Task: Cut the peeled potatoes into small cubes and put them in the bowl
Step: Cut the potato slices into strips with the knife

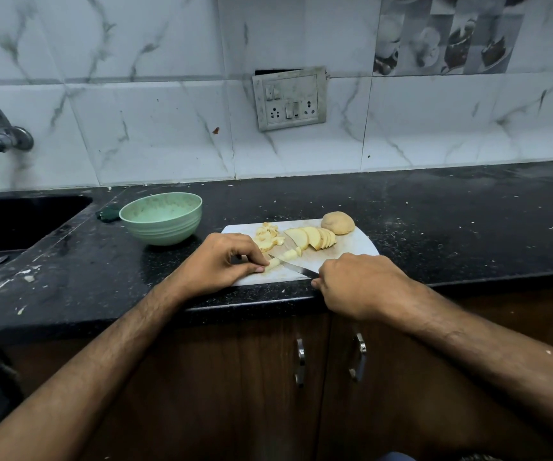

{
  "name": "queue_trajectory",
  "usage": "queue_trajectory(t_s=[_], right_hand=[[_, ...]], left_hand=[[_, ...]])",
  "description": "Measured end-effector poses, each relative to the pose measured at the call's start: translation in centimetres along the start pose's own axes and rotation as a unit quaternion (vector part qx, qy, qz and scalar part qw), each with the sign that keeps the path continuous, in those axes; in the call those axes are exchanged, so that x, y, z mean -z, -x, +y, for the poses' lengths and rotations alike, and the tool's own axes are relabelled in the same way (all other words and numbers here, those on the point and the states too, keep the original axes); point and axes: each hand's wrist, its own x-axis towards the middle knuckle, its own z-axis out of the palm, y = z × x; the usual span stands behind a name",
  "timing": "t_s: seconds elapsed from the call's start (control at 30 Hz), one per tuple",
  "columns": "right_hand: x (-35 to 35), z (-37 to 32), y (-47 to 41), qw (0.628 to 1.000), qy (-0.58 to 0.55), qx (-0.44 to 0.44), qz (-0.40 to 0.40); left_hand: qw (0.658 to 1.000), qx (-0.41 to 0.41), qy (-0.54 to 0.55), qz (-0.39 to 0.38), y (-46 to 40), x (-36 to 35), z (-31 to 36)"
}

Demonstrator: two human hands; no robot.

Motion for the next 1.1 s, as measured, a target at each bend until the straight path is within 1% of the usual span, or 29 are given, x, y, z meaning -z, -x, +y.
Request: queue_trajectory(t_s=[0.2,0.33,0.67,0.83,0.9,1.0,1.1], right_hand=[[1.0,0.0,0.5,1.0,-0.003,0.007,0.025],[0.3,-0.5,0.2,1.0,-0.018,0.013,-0.001],[-0.2,-0.9,0.1,0.999,-0.023,0.008,-0.023],[0.7,-0.1,0.4,0.999,-0.033,0.006,-0.004],[0.9,-0.2,0.5,1.0,-0.028,0.011,0.004],[0.3,-0.7,0.4,0.999,-0.032,0.02,-0.009],[-0.8,-0.9,0.1,0.999,-0.044,0.026,-0.015]], left_hand=[[1.0,0.002,0.003,0.006,0.0,0.0,0.1],[1.0,0.005,0.003,0.003,0.0,0.1,0.1],[1.0,0.001,-0.005,0.002,0.0,0.2,0.4],[1.0,0.015,0.001,0.017,0.0,0.3,0.6],[0.999,0.012,-0.013,0.032,-0.1,0.3,0.7],[0.996,0.002,-0.065,0.06,-0.2,0.2,0.5],[0.994,0.004,-0.093,0.058,-0.1,0.1,-0.1]])
